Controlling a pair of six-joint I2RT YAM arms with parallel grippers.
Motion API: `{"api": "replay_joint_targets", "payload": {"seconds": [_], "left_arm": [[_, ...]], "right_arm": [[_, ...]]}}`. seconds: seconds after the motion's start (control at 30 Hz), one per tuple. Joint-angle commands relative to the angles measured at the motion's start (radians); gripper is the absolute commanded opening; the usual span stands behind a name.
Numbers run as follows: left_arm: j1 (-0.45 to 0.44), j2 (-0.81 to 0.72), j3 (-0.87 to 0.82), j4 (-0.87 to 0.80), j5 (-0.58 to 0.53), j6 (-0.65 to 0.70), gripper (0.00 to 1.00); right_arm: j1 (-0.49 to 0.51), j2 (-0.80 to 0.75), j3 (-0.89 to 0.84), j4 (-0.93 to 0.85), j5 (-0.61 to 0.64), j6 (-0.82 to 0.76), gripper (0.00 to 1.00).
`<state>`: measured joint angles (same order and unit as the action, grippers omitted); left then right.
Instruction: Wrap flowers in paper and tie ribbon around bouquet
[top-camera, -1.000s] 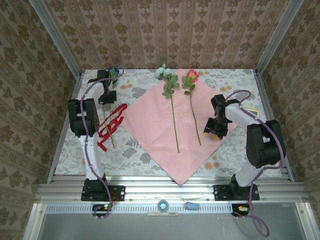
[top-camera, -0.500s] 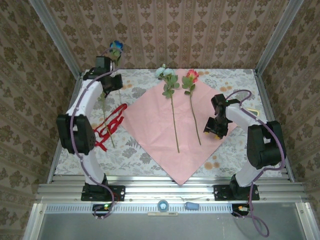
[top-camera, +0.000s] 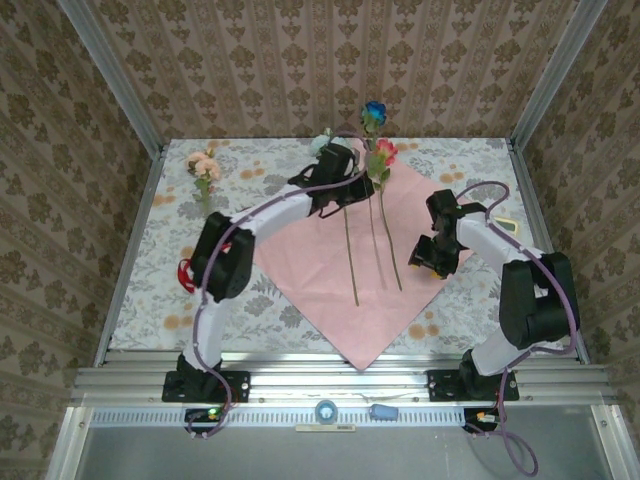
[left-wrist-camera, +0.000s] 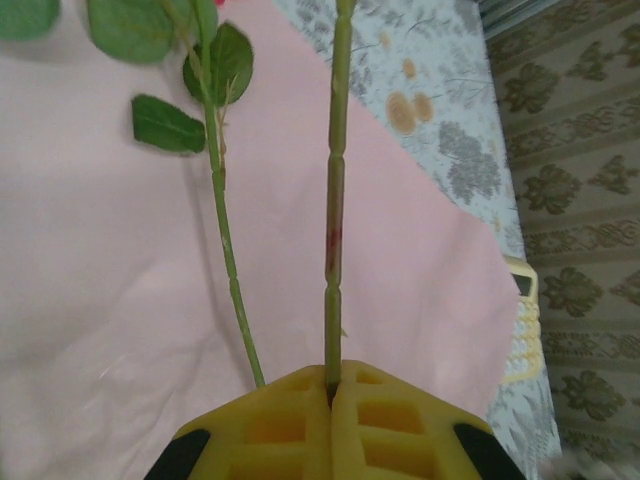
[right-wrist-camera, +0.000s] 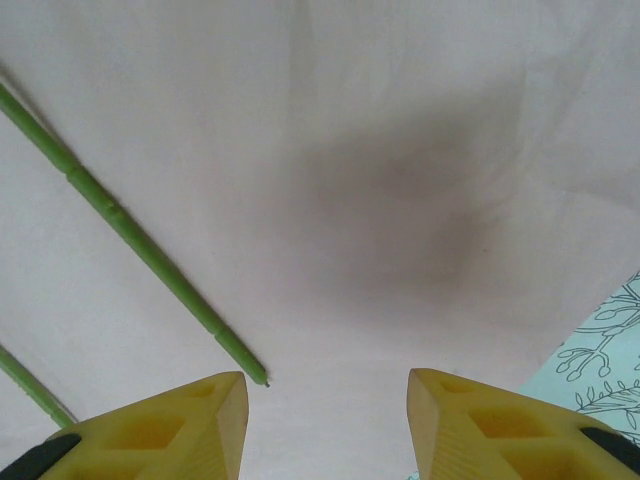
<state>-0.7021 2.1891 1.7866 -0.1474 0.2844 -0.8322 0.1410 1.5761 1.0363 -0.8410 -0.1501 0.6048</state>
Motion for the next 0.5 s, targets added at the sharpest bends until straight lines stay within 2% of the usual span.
{"api": "replay_joint_targets", "payload": {"seconds": [0.0,0.1,0.17,0.2,0.3,0.47], "left_arm": [[0.024,0.083,0.075,0.05,-0.011,-0.084,0.0],[0.032,0.16,0.114,0.04,0.013,-0.087,0.03],[0.037,0.19,0.14,0.007,0.031,-0.077,0.31],[0.039,0.19,0.143,-0.004,0.035,-0.069,0.41],[0.041,0.131,0.14,-0.035,0.034,-0.02,0.56],[0.064,-0.074,0.088,-0.197,-0.018,0.102,0.59]], "right_arm": [[-0.007,-0.041,-0.017,-0.017,-0.017,-0.013,0.47],[-0.007,-0.051,-0.019,-0.018,-0.02,-0.016,0.48],[-0.008,-0.054,-0.018,-0.022,-0.022,-0.018,0.48],[-0.007,-0.056,-0.018,-0.023,-0.022,-0.02,0.49],[-0.007,-0.059,-0.021,-0.022,-0.019,-0.025,0.49],[-0.009,-0.041,-0.035,0.002,-0.028,-0.014,0.5]]}}
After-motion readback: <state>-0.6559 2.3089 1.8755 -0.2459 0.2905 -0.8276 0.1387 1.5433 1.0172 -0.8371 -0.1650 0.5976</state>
